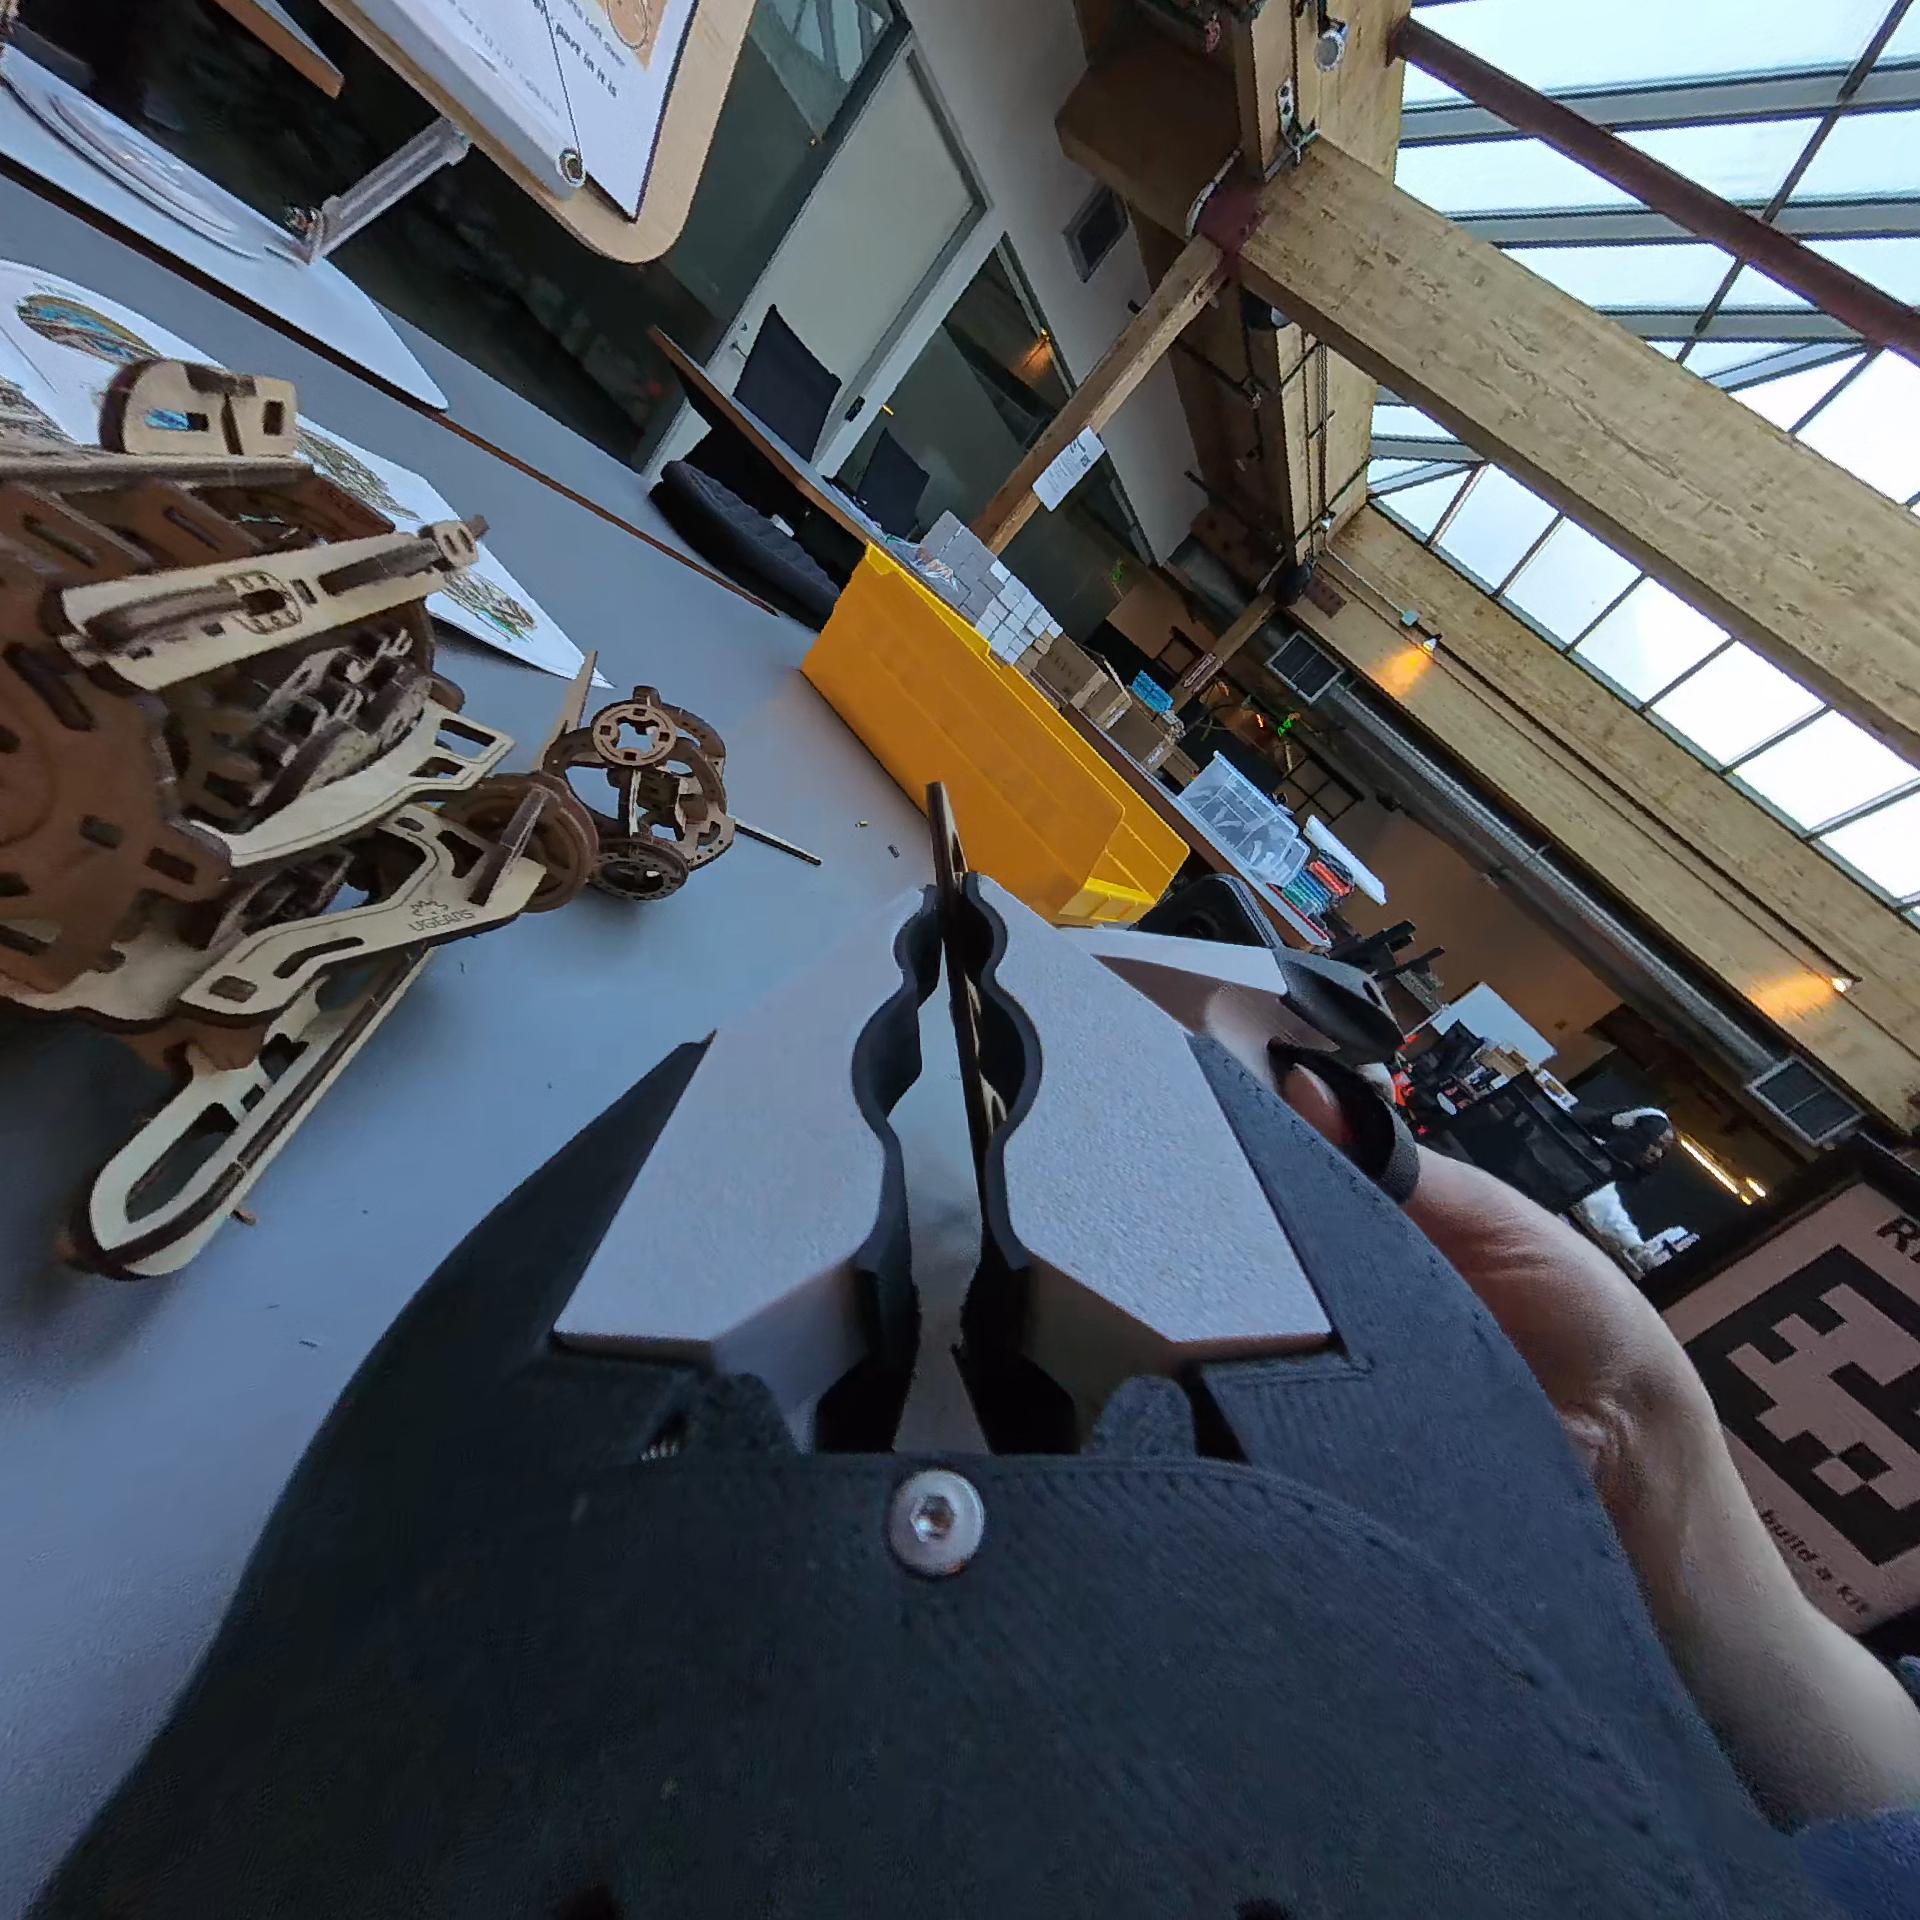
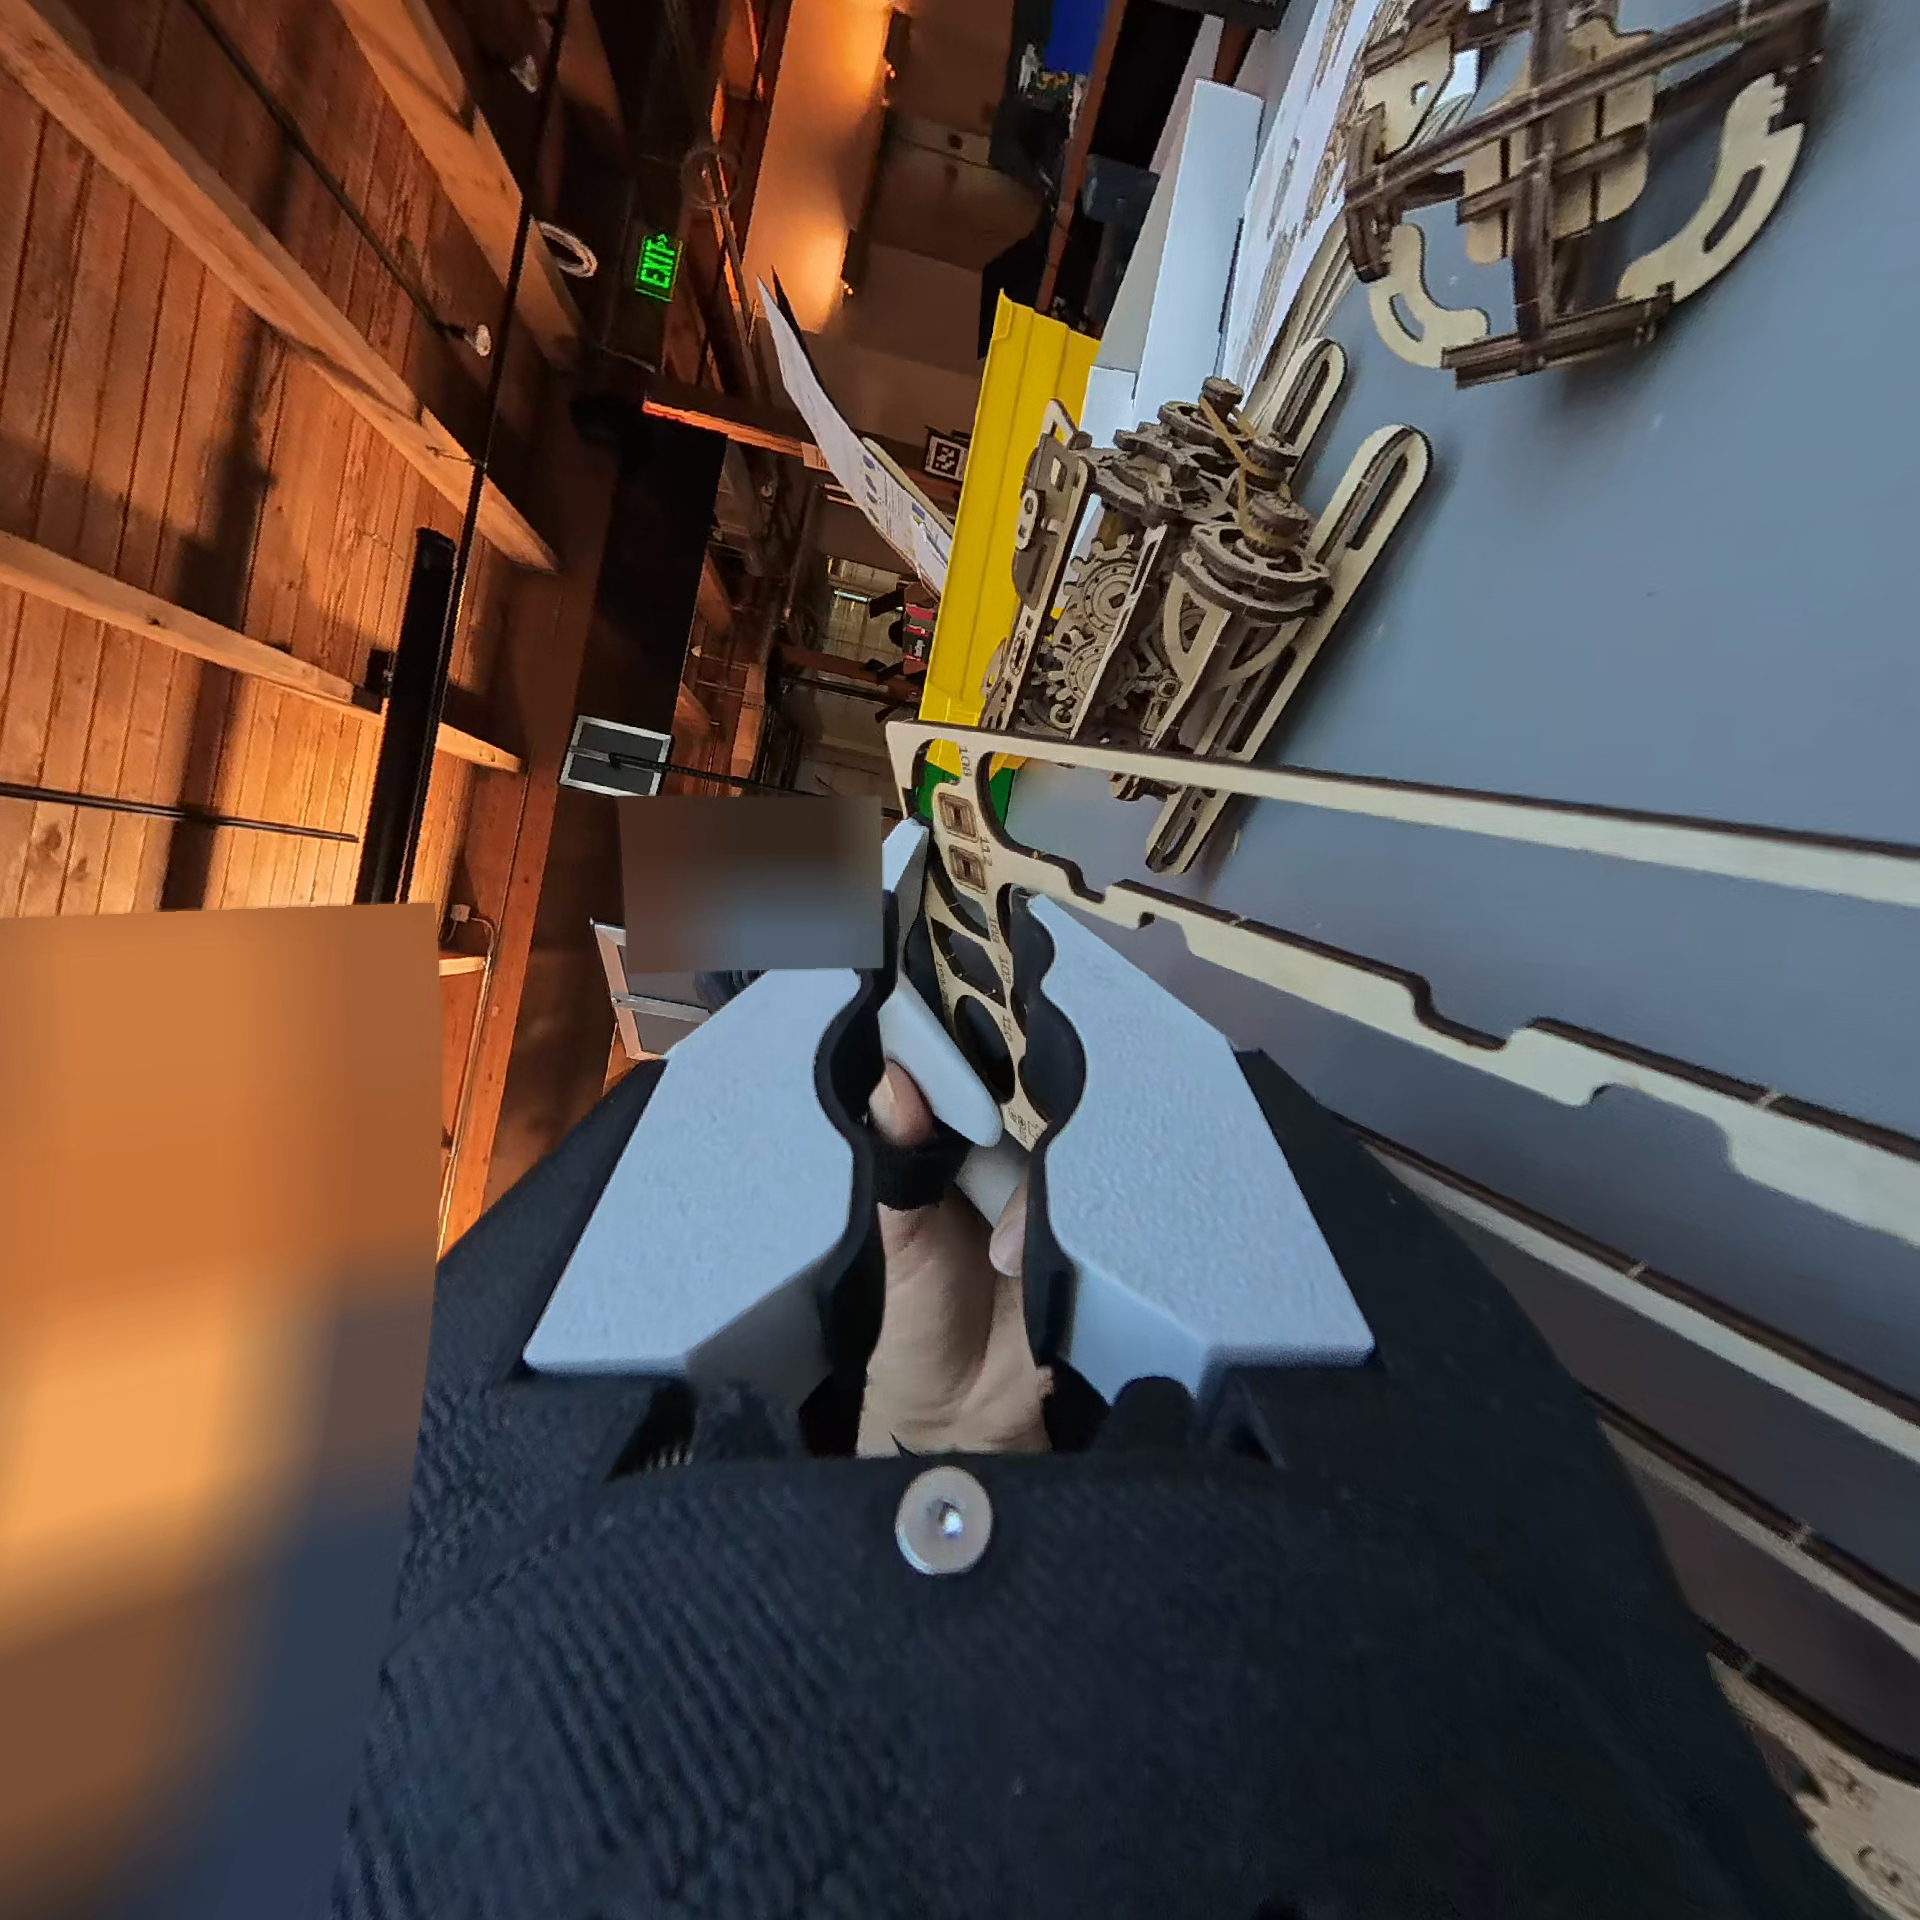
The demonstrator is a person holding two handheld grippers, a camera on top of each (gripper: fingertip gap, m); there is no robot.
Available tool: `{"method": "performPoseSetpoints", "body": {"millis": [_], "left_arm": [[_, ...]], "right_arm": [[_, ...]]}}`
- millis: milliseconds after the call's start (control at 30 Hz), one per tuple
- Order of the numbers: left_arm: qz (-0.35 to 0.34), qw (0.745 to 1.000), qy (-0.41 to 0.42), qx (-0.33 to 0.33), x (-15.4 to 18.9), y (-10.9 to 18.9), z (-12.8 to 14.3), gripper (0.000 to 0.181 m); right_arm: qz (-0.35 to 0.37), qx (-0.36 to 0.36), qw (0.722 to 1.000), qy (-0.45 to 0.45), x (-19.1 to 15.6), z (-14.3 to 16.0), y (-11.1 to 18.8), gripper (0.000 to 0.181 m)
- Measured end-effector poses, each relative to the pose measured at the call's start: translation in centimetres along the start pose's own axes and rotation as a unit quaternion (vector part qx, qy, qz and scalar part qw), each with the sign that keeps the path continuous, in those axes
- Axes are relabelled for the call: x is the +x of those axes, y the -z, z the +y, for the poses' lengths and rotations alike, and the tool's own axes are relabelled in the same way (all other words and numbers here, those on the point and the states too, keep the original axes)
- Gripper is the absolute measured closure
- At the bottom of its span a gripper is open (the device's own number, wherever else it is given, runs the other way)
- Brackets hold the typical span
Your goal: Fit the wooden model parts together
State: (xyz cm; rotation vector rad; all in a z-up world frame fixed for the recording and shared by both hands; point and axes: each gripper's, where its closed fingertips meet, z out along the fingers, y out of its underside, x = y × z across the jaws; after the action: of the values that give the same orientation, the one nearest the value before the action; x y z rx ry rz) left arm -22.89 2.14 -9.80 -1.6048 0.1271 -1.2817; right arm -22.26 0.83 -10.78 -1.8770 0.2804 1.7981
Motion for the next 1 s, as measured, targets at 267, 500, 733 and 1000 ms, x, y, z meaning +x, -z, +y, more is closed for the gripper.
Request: {"method": "performPoseSetpoints", "body": {"millis": [267,500,733,1000], "left_arm": [[0.028,0.998,0.047,-0.019,0.4,-0.2,0.7,0.181],[0.079,0.986,0.065,-0.129,1.2,-0.2,2.9,0.179],[0.055,0.985,0.048,-0.156,0.2,0.0,3.7,0.181],[0.038,0.988,0.071,-0.128,-0.4,0.1,3.2,0.181]], "right_arm": [[0.019,-0.029,0.991,0.128,0.6,-0.3,0.6,0.167],[0.006,-0.090,0.980,0.179,1.5,0.0,1.9,0.178],[0.003,-0.093,0.981,0.173,2.2,0.5,1.7,0.169],[0.030,-0.103,0.982,0.153,1.8,-0.2,2.4,0.143]]}}
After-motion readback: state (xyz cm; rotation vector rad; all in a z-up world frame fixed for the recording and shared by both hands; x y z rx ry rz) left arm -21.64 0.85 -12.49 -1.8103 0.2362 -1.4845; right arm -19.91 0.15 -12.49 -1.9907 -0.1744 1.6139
